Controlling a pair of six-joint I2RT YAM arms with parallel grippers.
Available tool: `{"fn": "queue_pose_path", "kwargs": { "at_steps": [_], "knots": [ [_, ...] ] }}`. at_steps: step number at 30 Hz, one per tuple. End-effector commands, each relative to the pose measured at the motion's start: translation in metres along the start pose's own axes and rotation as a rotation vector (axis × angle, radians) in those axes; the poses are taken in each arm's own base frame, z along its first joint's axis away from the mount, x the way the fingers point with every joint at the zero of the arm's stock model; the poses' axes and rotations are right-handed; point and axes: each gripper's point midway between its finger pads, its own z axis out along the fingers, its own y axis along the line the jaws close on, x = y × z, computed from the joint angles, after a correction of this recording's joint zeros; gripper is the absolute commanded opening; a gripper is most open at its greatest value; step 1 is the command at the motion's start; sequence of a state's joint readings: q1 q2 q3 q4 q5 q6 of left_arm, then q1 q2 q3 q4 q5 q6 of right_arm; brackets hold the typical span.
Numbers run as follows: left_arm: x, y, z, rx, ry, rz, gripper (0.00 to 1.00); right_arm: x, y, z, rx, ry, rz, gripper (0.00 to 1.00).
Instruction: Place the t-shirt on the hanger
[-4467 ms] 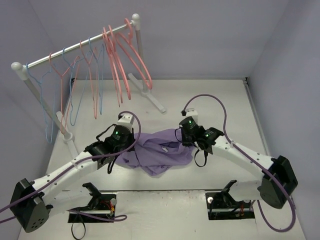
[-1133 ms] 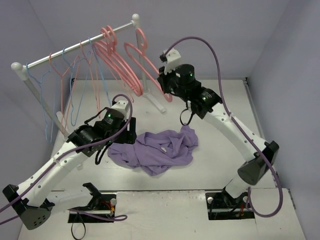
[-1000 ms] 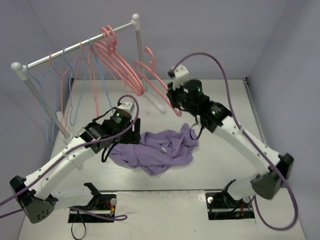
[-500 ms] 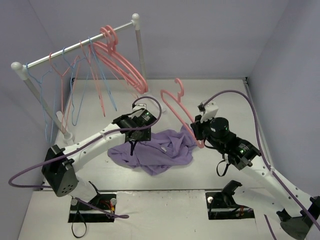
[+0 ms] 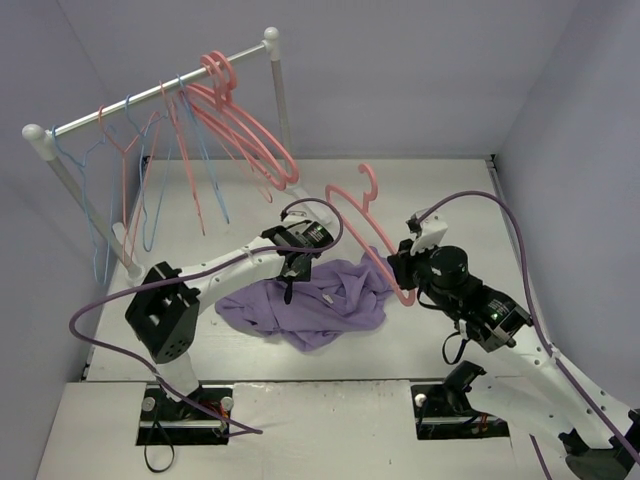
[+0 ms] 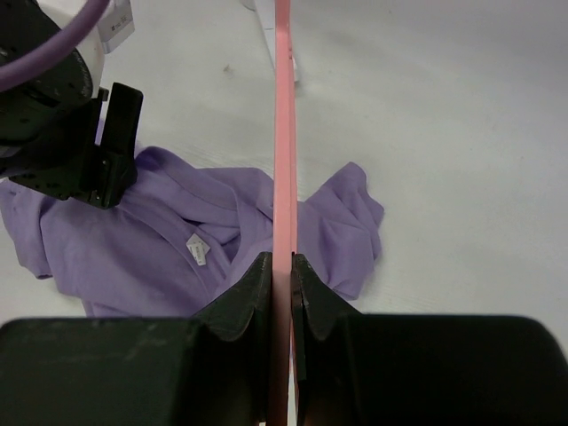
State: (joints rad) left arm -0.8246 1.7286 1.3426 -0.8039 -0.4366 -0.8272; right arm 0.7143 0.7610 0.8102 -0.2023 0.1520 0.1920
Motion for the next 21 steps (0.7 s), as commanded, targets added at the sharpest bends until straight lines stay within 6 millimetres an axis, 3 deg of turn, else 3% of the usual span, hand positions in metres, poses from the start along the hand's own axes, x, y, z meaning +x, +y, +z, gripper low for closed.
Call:
{"fn": "queue_pose_path", "kwargs": {
  "at_steps": [1, 15, 21],
  "knots": [
    [-0.018, -0.003, -0.009, 0.006, -0.058, -0.04, 0.53, -0.015, 0.001, -0.002, 0.0, -0.059, 0.031, 0.0],
    [-0.008, 0.002, 0.013, -0.069, -0.035, 0.008, 0.49, -0.008, 0.004, -0.006, -0.024, -0.051, 0.057, 0.0],
    [-0.004, 0.005, 0.017, -0.087, -0.028, 0.021, 0.41, -0.003, 0.005, -0.009, -0.033, -0.045, 0.072, 0.0]
  ]
}}
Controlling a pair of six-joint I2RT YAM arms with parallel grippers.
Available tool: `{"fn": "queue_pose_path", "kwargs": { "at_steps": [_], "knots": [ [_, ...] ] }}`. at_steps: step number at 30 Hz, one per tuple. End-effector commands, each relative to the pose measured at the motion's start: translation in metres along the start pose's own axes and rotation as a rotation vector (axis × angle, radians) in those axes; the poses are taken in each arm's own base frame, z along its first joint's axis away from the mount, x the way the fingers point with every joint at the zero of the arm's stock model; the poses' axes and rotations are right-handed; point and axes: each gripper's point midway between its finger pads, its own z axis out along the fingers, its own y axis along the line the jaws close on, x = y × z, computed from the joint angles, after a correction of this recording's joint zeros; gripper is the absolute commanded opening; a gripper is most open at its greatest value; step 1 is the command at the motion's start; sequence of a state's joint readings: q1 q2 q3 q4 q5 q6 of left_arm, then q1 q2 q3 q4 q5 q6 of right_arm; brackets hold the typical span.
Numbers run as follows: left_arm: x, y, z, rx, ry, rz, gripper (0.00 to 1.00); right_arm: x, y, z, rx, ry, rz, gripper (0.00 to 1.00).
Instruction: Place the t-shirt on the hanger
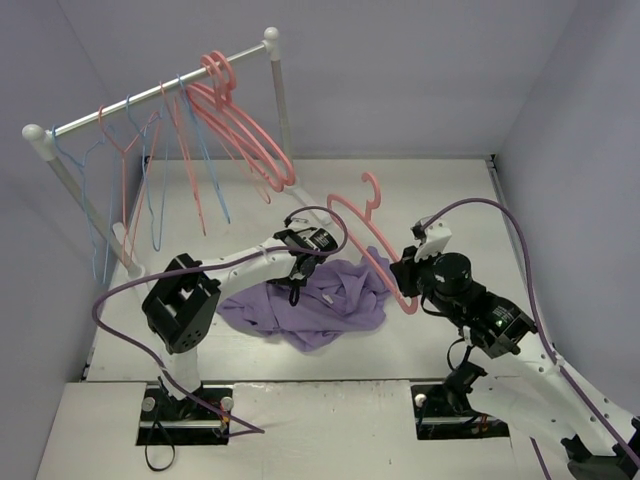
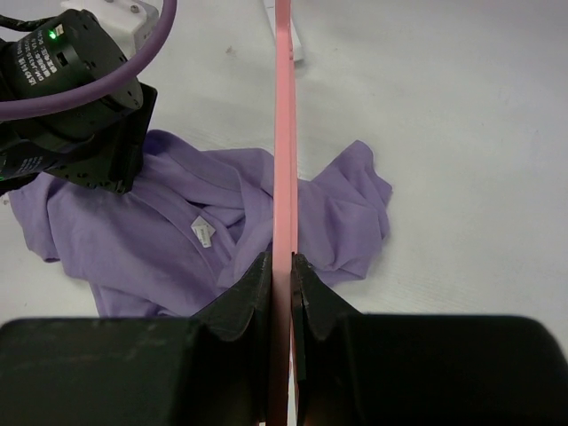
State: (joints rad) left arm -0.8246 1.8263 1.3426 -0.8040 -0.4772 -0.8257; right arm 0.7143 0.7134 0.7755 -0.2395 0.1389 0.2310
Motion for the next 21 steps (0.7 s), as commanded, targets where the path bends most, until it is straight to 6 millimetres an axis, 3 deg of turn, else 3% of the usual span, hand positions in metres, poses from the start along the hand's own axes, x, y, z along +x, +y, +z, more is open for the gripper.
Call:
{"fn": "queue_pose_path", "kwargs": {
  "at_steps": [1, 3, 10, 16, 21],
  "knots": [
    [-0.018, 0.005, -0.011, 0.0, -0.062, -0.032, 0.38, -0.017, 0.007, -0.002, -0.032, -0.068, 0.037, 0.0],
    [-0.022, 0.008, -0.016, 0.003, -0.076, -0.03, 0.33, -0.016, 0.009, -0.004, -0.044, -0.065, 0.035, 0.0],
    [-0.052, 0.032, -0.06, 0.059, -0.201, 0.007, 0.03, -0.02, 0.025, -0.014, -0.15, -0.067, -0.008, 0.0],
    [-0.064, 0.047, -0.079, 0.079, -0.256, 0.028, 0.0, -0.02, 0.054, -0.03, -0.331, -0.057, -0.021, 0.0],
    [-0.071, 0.06, -0.086, 0.082, -0.272, 0.052, 0.0, -0.028, 0.062, -0.049, -0.405, -0.102, -0.032, 0.0]
  ]
}}
